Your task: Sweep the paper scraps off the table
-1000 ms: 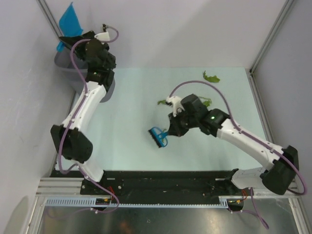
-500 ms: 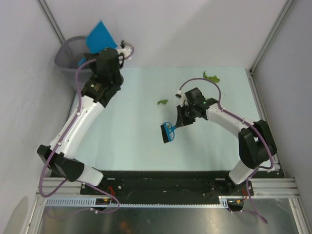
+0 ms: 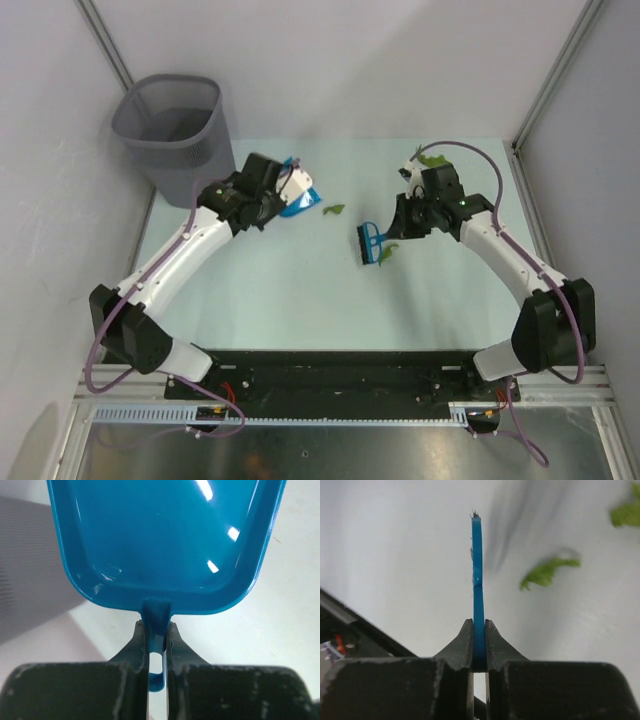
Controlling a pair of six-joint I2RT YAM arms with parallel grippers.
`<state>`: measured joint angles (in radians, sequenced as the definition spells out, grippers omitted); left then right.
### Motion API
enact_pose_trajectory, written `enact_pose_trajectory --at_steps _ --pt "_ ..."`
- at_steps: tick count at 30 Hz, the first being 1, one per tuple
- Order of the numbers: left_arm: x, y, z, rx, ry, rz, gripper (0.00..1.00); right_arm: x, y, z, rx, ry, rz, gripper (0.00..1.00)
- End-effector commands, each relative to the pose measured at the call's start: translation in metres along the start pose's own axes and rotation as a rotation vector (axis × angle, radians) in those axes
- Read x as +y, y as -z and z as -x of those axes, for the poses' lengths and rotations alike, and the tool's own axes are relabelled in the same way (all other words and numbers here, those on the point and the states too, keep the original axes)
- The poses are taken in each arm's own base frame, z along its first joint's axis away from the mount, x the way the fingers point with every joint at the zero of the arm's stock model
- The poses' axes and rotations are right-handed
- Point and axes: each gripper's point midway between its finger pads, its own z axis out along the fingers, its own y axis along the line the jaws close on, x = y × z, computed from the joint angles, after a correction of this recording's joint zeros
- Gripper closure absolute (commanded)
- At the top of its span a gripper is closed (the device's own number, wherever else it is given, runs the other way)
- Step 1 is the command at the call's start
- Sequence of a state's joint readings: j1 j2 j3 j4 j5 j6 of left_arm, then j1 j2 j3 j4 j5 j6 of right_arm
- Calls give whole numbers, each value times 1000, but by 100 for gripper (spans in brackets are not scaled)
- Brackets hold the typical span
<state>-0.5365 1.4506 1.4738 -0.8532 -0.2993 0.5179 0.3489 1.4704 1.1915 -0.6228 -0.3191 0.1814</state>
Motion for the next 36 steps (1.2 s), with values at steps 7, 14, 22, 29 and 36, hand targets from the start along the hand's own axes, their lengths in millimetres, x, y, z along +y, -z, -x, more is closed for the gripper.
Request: enact_pose_trajectory --at_steps 7,14,22,29,36 --pt "-88 -16 -64 98 146 -292 100 72 22 149 -494 -98 341 100" --pt "-102 -27 -113 199 134 -284 100 56 -55 195 -532 -368 386 100" --pt "-107 -35 -131 247 118 -283 100 22 -155 170 -325 -495 211 100" --pt "-115 -44 -143 288 79 -309 100 -28 -153 116 -219 -492 52 100" --pt "-118 -56 -140 307 45 -335 100 -47 -111 58 -78 -351 -67 100"
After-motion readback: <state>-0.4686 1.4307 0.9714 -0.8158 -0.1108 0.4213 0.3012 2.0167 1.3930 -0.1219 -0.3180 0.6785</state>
